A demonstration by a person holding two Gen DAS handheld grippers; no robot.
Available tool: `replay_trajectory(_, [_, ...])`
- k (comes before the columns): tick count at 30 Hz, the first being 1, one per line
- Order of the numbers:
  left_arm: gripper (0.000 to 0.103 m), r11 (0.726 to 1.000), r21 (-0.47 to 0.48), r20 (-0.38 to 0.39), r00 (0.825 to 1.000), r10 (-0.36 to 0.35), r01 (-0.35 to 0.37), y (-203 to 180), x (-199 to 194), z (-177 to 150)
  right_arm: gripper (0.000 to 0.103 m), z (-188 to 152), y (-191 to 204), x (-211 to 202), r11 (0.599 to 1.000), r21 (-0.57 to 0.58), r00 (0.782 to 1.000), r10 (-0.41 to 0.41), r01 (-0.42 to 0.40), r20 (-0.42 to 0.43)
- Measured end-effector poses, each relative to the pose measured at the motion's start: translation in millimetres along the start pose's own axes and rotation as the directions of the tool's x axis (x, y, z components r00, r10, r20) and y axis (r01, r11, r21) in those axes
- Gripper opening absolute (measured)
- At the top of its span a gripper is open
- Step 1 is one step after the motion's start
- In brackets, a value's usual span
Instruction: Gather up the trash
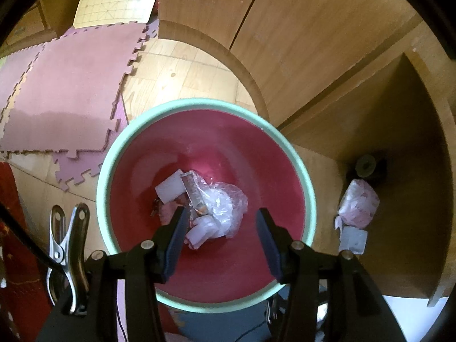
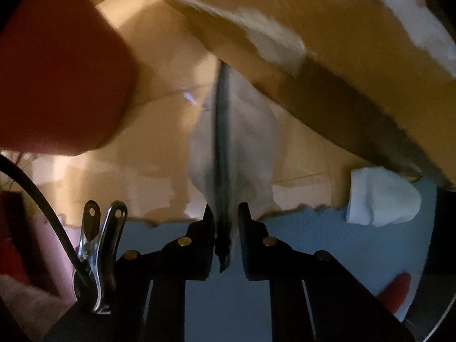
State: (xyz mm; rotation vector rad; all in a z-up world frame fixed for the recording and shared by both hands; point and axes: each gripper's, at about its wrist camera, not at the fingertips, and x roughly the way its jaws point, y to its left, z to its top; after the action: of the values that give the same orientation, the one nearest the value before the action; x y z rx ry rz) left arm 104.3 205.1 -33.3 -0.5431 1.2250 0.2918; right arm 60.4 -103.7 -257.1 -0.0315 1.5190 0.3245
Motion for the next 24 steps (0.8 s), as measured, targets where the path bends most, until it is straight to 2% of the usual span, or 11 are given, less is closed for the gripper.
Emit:
replay_trajectory(5, [0.052, 0.999, -0.016, 0.017, 0.999, -0.03, 0.03, 3, -12, -1, 0.012, -2, 27, -66, 0.995, -0.082, 0.996, 0.058, -0.053, 0.062])
replay_trajectory(11, [0.052, 0.997, -0.049, 0.022, 0.998, -0.053, 0.054, 13, -20, 0, 0.011, -13, 50, -149, 0.979, -0.19, 0.975, 0.114, -0.078, 0.19])
replay_trajectory(16, [0.052, 0.996, -0.06, 0.031, 0.998, -0.057, 0.059, 18, -27, 1, 0.01, -13, 75, -185, 0.974, -0.202, 0.959, 0.148, -0.1, 0.239])
replay_trajectory(20, [0.052, 0.994, -0.069, 0.03, 0.996, -0.08, 0.082, 20, -30, 0, 0.01, -11, 84, -217, 0.967, -0.225, 0.938, 0.18, -0.115, 0.297])
replay_trajectory(24, [0.052, 0.994, -0.07, 0.039, 0.996, -0.08, 0.082, 24, -33, 0, 0.01, 3, 97, -240, 0.961, -0.238, 0.901, 0.222, -0.139, 0.372])
